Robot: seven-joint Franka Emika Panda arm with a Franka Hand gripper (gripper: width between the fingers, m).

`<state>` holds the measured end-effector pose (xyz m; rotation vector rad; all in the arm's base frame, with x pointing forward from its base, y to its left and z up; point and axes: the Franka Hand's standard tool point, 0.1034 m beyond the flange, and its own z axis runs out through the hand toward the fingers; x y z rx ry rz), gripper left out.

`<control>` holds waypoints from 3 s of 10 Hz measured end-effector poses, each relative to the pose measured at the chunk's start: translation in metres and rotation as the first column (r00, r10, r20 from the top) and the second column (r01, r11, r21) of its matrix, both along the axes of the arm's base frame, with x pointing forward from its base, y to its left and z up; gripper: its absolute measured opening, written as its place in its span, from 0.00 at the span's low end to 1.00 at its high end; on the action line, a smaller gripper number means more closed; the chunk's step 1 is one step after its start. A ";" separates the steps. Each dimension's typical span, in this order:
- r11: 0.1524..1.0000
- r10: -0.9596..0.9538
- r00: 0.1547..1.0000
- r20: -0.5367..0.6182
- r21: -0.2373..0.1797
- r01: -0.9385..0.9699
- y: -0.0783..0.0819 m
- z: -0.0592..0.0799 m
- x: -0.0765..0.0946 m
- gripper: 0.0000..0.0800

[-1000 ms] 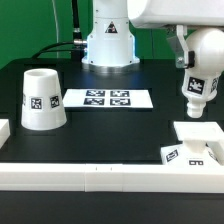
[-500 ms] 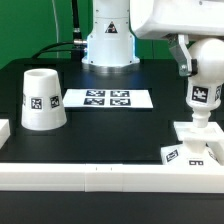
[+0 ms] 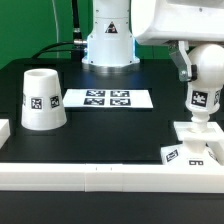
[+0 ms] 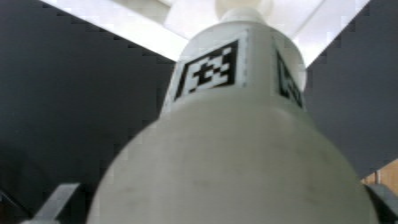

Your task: Assemble lamp

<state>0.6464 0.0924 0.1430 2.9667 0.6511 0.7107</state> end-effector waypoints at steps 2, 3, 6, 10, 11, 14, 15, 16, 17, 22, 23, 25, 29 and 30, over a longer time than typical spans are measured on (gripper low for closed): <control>1.000 0.003 1.000 -0.005 -0.001 -0.003 0.001 -0.001 -0.004 0.72; 1.000 0.003 1.000 -0.009 -0.002 -0.003 0.001 -0.003 -0.006 0.72; 1.000 0.002 1.000 -0.021 -0.005 -0.002 -0.002 -0.011 -0.008 0.72; 1.000 0.001 0.999 -0.037 -0.007 -0.001 -0.003 -0.022 -0.011 0.72; 1.000 0.002 0.999 -0.035 -0.006 -0.002 -0.002 -0.024 -0.010 0.72; 1.000 0.003 1.000 -0.010 -0.002 -0.003 -0.001 -0.024 -0.007 0.72; 1.000 0.003 1.000 -0.006 -0.001 -0.003 0.000 -0.024 -0.007 0.72; 1.000 0.003 1.000 -0.006 -0.001 -0.003 0.000 -0.024 -0.007 0.72; 1.000 0.003 1.000 -0.006 -0.001 -0.003 0.000 -0.024 -0.007 0.72; 1.000 0.004 1.000 -0.013 -0.002 -0.004 0.000 -0.020 -0.007 0.87; 1.000 0.004 1.000 -0.012 -0.003 -0.005 -0.001 -0.014 -0.006 0.87; 1.000 0.003 1.000 -0.010 -0.004 -0.004 -0.002 -0.004 -0.005 0.87; 1.000 0.002 0.999 -0.039 -0.008 -0.002 -0.002 0.001 -0.007 0.87; 1.000 0.001 0.999 -0.048 -0.008 -0.001 -0.002 0.001 -0.007 0.87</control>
Offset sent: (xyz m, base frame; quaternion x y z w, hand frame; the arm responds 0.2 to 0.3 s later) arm -0.0103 -0.0056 -0.0051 0.0008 0.0034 -0.0111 0.9999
